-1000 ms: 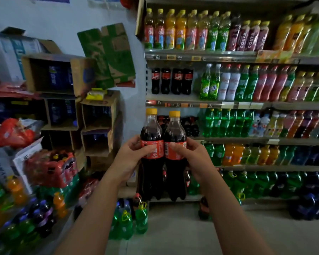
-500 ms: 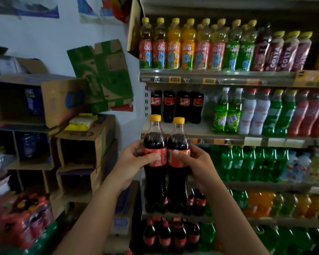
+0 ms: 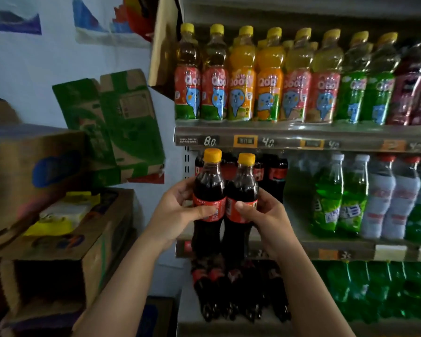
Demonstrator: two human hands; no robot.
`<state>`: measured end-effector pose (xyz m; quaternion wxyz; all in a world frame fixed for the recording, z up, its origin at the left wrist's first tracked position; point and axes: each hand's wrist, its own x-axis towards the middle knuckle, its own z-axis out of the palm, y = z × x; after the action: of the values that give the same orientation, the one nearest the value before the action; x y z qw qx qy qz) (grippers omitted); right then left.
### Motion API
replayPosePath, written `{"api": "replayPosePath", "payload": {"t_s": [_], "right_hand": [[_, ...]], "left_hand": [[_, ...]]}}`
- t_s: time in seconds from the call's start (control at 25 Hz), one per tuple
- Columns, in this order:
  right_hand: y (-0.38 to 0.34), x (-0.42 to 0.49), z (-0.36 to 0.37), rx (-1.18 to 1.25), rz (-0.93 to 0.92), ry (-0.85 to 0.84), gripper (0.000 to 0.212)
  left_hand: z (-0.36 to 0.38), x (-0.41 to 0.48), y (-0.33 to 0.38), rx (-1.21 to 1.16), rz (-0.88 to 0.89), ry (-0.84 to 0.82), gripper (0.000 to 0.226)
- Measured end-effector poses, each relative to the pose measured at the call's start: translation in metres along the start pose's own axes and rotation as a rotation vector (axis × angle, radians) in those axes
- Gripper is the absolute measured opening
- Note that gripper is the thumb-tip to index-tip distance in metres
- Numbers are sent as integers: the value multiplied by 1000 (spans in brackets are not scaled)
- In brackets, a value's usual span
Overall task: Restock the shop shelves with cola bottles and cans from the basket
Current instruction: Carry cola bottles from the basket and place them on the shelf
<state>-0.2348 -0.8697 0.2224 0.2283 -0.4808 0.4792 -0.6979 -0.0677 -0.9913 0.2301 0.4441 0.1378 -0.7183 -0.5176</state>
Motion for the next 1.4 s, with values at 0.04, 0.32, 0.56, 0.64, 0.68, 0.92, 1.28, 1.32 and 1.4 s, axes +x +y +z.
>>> {"api": "replayPosePath", "payload": {"t_s": [0.04,0.32,0.56,0.64,0.68,0.92,1.28,1.32,1.4], "right_hand": [[4,13,-1,-7,-29,16,43],[47,86,-14,-12,-114,2,49],[77,111,-25,2,-102,-33,52],[82,123,-23,6,-87,-14,51],[83,128,-20,8,-77,-7,53],[96,141,-8,-26,-69,14,55],[108,120,-18,-181,-76,-92,81],[109,123,-16,-201,-77,-92,82],[113,131,-11,-239,-90,-56,84]], "left_hand": [[0,13,-2,25,21,3,66],[-7,87,-45,98,35,-13,72],[-7,108,-83,88,-13,-19,76],[-8,119,-90,83,-18,-5,69],[-8,123,-92,84,-17,3,64],[-7,134,-107,69,-7,5,63],[-14,128,-125,137,-10,-146,93],[-13,130,-125,148,-4,-125,92],[-8,133,-124,157,4,-75,90]]}}
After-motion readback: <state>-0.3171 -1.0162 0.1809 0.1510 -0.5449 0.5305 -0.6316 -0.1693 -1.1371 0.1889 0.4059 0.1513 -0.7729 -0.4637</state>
